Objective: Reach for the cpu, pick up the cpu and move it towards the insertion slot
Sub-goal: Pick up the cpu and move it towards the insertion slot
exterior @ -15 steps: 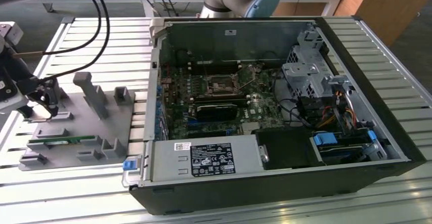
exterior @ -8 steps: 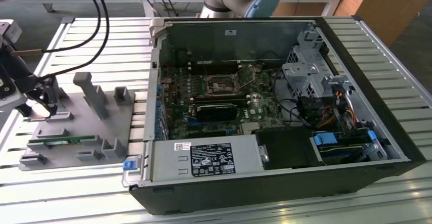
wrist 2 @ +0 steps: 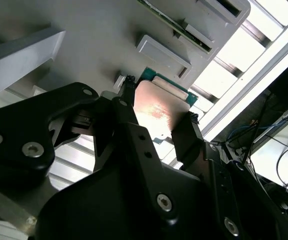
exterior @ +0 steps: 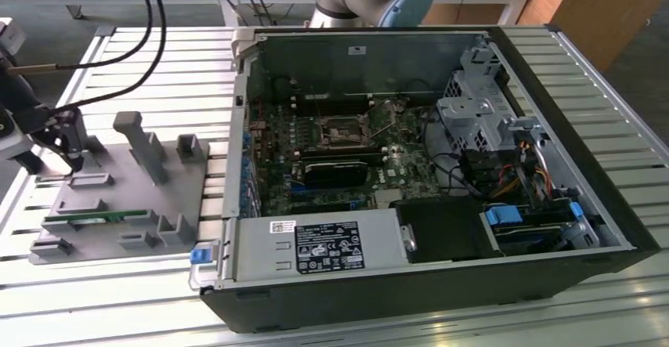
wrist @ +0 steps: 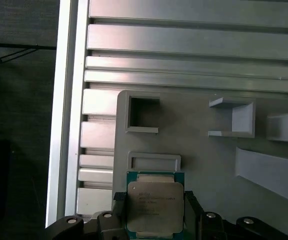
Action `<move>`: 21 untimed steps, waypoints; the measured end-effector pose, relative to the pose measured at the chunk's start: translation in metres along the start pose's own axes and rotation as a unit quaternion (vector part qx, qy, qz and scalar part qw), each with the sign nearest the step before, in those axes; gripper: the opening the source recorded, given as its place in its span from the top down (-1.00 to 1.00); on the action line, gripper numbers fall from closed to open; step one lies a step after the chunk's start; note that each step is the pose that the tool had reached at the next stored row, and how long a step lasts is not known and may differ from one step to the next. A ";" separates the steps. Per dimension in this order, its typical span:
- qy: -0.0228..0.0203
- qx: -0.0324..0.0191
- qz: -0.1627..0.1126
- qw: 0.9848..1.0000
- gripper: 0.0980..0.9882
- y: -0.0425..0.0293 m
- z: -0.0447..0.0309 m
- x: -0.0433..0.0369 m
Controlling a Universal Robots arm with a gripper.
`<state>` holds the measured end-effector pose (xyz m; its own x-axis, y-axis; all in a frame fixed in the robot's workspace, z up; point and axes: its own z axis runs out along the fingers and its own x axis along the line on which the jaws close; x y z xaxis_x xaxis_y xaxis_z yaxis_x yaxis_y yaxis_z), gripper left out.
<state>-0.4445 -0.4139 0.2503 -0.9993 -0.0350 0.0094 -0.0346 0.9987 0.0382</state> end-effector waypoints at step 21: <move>0.000 0.000 0.000 1.000 0.00 0.0023 -0.0349 0.0003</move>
<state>-0.4445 -0.4129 0.2852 -0.9993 -0.0349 0.0094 -0.0345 0.9987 0.0382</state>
